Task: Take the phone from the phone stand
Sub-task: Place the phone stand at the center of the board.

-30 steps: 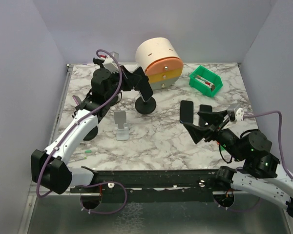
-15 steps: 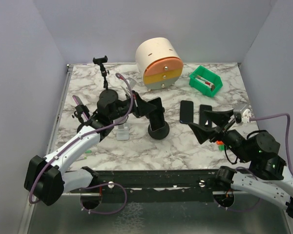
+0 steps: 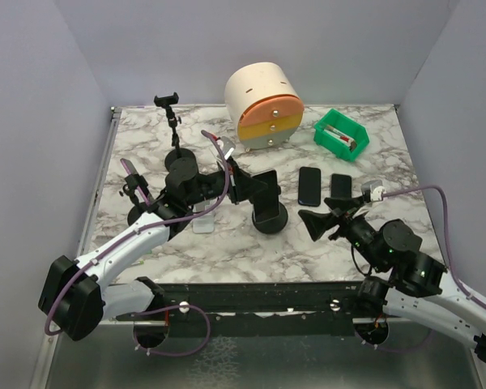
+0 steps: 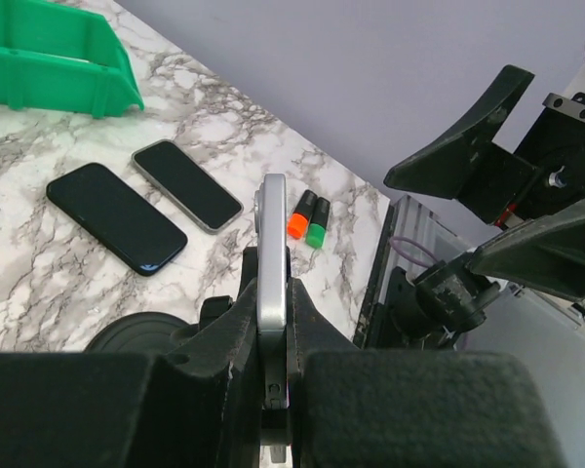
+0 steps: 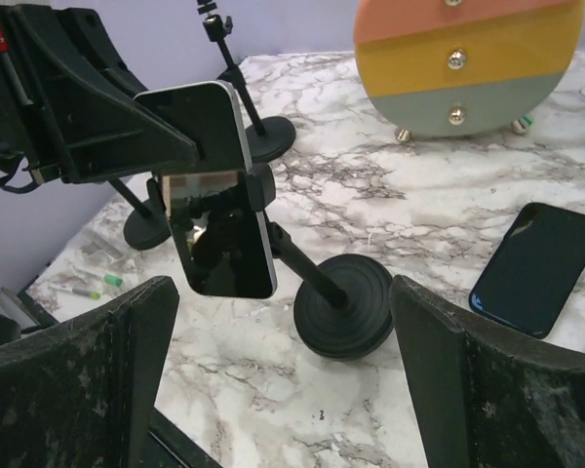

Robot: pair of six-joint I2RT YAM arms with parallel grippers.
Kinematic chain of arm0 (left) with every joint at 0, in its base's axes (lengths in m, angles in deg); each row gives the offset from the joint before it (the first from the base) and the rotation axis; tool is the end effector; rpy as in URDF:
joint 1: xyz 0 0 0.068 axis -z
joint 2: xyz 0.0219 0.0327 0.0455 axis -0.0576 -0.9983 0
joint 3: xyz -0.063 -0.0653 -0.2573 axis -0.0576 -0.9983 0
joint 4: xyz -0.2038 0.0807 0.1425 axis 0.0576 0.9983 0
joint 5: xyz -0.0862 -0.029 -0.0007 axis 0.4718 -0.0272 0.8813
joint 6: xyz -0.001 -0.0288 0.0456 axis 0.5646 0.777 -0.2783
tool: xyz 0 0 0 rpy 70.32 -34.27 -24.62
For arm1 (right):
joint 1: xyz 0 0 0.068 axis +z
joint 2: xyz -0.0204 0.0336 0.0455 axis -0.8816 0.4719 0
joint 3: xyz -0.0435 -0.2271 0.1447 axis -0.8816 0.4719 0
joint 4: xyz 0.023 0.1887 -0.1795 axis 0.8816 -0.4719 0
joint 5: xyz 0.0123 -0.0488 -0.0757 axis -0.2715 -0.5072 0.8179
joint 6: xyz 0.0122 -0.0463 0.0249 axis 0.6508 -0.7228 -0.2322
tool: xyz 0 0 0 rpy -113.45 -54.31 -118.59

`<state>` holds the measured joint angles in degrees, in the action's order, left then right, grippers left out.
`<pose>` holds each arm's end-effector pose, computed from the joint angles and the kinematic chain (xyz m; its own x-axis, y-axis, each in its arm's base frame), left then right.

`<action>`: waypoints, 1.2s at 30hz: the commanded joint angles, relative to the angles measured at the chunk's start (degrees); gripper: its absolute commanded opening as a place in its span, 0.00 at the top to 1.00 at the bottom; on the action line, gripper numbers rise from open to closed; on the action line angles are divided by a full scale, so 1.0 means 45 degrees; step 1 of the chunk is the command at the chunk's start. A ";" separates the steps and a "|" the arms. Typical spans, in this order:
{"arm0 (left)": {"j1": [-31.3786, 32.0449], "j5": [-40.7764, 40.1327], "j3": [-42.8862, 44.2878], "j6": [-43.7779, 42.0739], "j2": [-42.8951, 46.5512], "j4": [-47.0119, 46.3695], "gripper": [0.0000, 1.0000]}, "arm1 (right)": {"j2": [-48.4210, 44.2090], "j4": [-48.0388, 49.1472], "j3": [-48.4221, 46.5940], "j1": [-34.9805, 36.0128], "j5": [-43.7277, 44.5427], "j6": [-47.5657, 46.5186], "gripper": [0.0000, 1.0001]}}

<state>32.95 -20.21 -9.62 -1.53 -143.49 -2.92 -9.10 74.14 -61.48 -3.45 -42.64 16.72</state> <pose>0.2045 -0.1745 0.3254 -0.4377 -0.1814 -0.8806 0.8314 0.2912 -0.4732 0.0720 0.0896 0.3286 -0.1717 0.2424 -0.9549 -0.5448 0.7842 0.2970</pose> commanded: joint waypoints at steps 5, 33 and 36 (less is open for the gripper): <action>0.0038 -0.0101 -0.0099 -0.0870 0.0344 -0.1148 1.00 | 0.0451 0.0982 0.0542 -0.0005 0.0675 0.1457 0.00; 0.0040 -0.2495 -0.0550 -0.1829 0.1383 -0.0087 0.51 | 0.2754 0.1230 -0.1338 -0.0012 0.1014 0.0018 0.00; 0.0045 -0.3296 -0.0586 -0.2268 0.1849 0.0218 0.48 | 0.3047 0.1362 -0.1583 -0.0006 0.0885 -0.0414 0.00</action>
<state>32.95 -29.65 -11.55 -8.31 -138.47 -2.23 3.45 78.92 -66.24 -3.45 -40.02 18.34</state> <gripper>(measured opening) 0.500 0.995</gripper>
